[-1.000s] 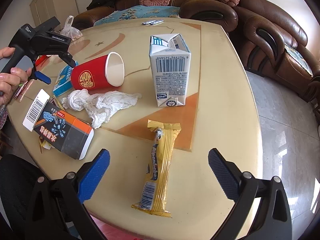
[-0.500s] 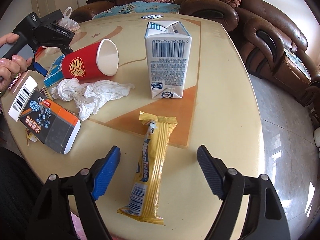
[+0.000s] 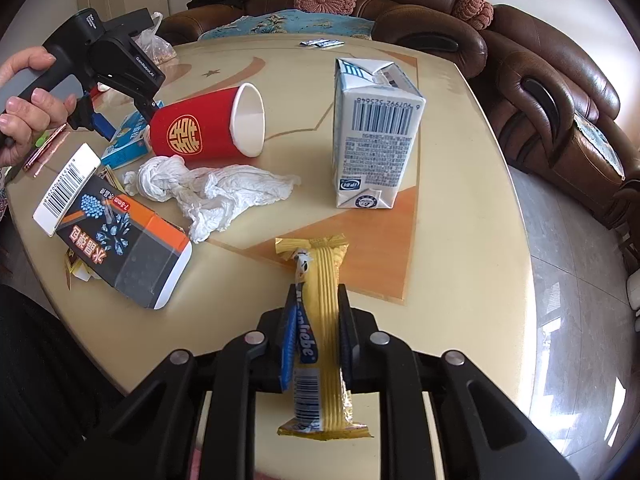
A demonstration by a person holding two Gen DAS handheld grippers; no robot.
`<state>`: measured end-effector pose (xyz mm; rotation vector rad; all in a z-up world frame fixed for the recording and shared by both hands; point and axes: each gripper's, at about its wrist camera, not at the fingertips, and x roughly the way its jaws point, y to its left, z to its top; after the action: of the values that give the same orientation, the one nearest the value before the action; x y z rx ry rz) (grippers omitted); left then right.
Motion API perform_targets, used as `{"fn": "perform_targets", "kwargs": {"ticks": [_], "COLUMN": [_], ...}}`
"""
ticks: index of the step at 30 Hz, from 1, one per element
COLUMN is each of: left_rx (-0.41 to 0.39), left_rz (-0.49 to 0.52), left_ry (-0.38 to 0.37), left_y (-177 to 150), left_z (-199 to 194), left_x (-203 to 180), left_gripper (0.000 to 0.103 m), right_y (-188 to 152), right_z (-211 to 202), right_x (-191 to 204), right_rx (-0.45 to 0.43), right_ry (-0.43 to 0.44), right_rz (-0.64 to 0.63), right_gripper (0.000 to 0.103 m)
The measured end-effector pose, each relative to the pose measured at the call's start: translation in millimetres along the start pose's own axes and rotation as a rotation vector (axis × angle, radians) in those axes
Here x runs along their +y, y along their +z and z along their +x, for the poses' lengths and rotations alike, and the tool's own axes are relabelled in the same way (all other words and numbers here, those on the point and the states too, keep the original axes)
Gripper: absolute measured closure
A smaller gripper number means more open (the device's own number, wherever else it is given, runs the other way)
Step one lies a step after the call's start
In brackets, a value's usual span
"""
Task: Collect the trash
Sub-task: 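Close the left tool on the blue medicine box while the right tool grips the yellow snack bar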
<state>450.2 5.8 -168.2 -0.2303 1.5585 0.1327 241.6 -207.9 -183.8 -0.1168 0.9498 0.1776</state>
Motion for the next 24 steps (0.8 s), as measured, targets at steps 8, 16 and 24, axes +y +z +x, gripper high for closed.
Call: {"fn": "perform_targets", "kwargs": {"ticks": [8, 16, 24], "left_rx": [-0.060, -0.107, -0.121], "left_rz": [0.041, 0.066, 0.091], "left_ry": [-0.001, -0.003, -0.015], "left_y": [-24.1, -48.4, -47.4], "left_z": [-8.5, -31.8, -55.1], "left_x": [31.9, 39.5, 66.0], "left_gripper": [0.036, 0.037, 0.038], "right_y": [5.4, 12.0, 13.9], "right_z": [-8.6, -21.1, -26.0], "right_x": [-5.7, -6.9, -4.4], "right_rx": [-0.036, -0.068, -0.076], "right_ry": [-0.020, -0.016, -0.005], "right_rz": [0.029, 0.051, 0.058], "right_gripper": [0.086, 0.086, 0.086]}}
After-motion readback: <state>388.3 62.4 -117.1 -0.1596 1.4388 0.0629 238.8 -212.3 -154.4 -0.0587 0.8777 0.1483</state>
